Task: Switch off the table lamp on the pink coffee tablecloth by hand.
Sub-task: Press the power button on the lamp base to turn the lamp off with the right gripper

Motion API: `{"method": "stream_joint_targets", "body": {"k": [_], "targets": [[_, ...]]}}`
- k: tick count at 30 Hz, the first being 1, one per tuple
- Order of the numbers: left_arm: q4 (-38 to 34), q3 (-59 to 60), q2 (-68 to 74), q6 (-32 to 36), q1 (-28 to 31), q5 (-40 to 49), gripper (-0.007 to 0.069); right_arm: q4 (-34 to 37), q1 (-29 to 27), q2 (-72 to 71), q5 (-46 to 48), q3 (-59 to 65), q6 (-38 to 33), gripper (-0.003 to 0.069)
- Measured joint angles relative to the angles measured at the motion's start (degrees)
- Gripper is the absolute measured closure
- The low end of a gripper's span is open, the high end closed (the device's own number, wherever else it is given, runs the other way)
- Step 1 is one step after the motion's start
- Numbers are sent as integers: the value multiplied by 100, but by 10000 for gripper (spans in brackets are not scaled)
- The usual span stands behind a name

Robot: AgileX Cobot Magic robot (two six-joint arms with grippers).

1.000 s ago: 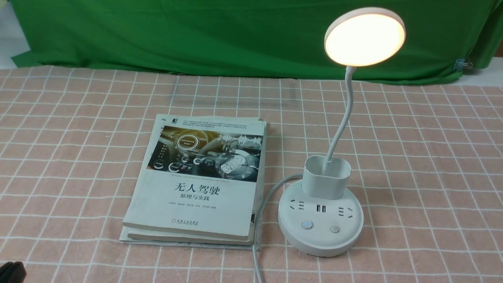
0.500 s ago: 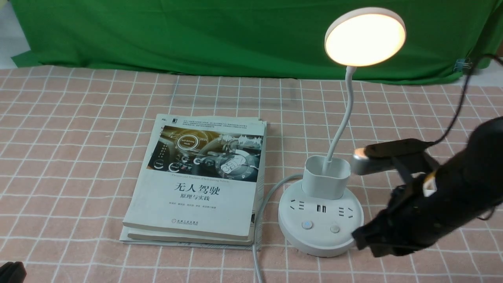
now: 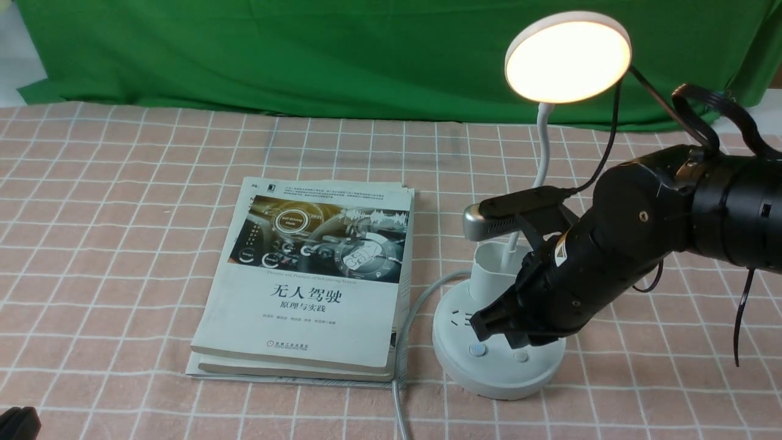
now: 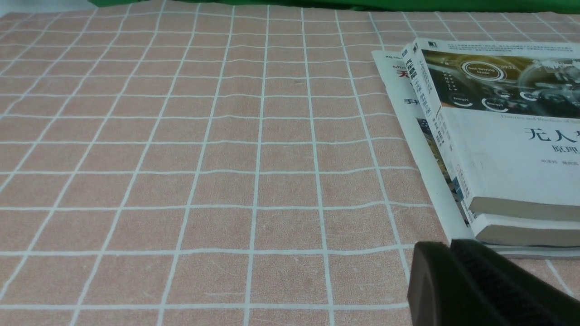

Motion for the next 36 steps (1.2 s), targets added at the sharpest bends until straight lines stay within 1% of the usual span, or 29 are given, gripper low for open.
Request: {"method": "stream_joint_targets", "body": {"k": [7, 14, 27, 36], "targets": [[0, 0, 0, 0, 0, 0, 618, -17, -51, 181, -21, -33, 23, 615], [0, 0, 0, 0, 0, 0, 618, -12, -56, 499, 206, -104, 17, 613], [0, 0, 0, 0, 0, 0, 618, -16, -56, 60, 208, -63, -1, 613], [0, 0, 0, 0, 0, 0, 618, -28, -56, 476, 156, -90, -1, 613]]}}
